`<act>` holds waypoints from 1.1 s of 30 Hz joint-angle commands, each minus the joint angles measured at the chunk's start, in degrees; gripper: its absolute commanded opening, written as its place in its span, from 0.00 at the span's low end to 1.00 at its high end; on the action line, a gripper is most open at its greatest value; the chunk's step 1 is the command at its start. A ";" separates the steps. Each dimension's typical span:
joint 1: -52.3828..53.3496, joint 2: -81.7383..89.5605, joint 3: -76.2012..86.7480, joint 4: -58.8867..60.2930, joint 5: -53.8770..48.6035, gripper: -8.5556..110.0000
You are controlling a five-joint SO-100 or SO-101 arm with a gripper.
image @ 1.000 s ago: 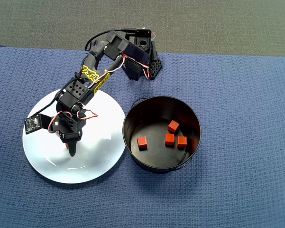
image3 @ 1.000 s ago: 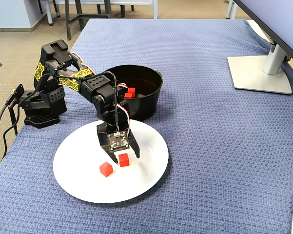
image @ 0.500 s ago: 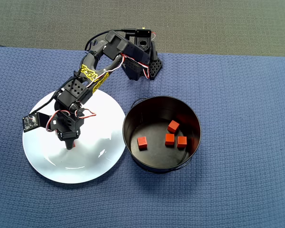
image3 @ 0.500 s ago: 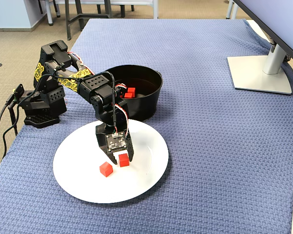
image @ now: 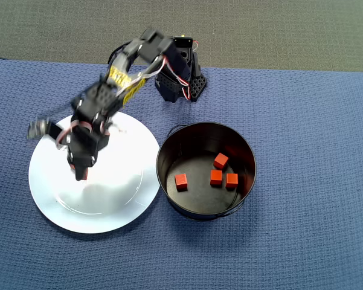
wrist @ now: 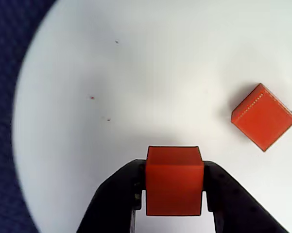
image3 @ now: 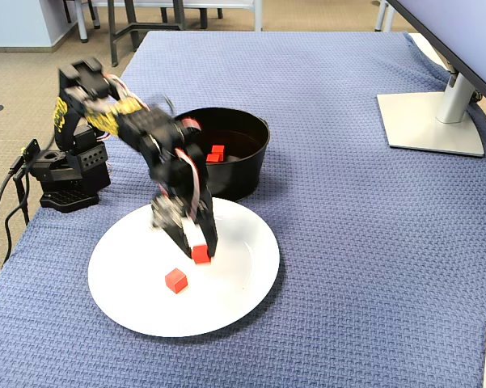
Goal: Pick up the red cubes from the white plate and place them in the black recipient
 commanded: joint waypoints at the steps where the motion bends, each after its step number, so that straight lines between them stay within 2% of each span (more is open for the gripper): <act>1: 0.44 18.81 2.72 1.67 9.49 0.07; 5: -5.89 31.46 7.73 5.36 12.13 0.07; 9: -17.23 39.11 12.22 9.84 15.38 0.07; 16: -37.97 45.26 25.49 7.12 19.86 0.07; 17: -41.31 46.05 27.95 7.12 18.28 0.13; 19: -45.70 47.46 31.29 7.12 16.44 0.32; 23: -39.81 47.55 28.92 6.59 18.19 0.38; 29: -21.53 46.93 28.92 5.01 10.46 0.35; 33: -7.12 43.68 30.67 -1.14 7.47 0.31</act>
